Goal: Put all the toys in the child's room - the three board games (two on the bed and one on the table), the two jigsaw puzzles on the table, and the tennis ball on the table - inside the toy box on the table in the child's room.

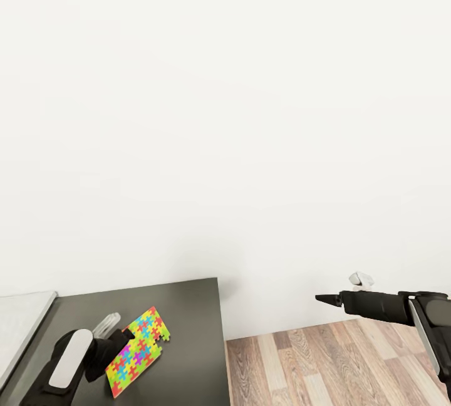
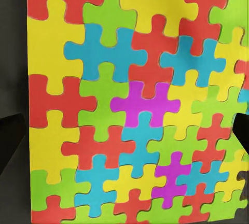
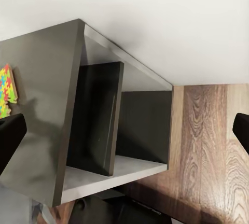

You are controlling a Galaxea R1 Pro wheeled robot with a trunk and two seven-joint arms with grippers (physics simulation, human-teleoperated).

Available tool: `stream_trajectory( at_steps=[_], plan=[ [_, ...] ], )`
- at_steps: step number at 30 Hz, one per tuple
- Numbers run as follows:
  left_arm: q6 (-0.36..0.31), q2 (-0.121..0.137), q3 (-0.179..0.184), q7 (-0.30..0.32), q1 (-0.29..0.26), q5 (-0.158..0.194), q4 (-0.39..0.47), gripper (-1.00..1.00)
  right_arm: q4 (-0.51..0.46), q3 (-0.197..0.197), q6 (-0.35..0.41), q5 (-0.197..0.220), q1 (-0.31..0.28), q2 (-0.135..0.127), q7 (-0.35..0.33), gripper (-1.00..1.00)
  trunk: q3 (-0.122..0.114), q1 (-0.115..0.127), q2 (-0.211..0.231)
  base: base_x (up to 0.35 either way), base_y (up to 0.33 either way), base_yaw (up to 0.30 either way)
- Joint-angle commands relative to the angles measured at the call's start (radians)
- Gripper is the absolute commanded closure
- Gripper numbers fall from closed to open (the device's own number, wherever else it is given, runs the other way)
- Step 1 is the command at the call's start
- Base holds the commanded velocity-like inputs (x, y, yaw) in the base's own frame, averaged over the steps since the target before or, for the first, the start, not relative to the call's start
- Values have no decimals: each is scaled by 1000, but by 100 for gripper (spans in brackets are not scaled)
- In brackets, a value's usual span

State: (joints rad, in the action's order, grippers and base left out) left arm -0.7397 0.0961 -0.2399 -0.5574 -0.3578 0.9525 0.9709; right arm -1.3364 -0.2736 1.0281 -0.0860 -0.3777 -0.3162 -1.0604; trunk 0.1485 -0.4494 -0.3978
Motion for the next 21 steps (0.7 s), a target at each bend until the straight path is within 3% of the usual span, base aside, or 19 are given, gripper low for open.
stream_trajectory(
  at_steps=[1, 11, 21],
  plan=[
    [-1, 0, 0, -8, -1, 11, 0, -100, -1, -2, 6, -9, -1, 0, -10, -100, 2, -1, -2, 0, 0, 0],
    [1, 0, 4, -2, -5, 11, -2, -100, -1, -2, 6, -8, -1, -1, -12, -100, 2, -1, -2, 0, 0, -24],
    [2, -1, 5, -1, -7, 10, -3, -100, -2, -1, 6, -8, -1, -1, -14, -100, 2, -1, -2, 0, 0, -216]
  ],
)
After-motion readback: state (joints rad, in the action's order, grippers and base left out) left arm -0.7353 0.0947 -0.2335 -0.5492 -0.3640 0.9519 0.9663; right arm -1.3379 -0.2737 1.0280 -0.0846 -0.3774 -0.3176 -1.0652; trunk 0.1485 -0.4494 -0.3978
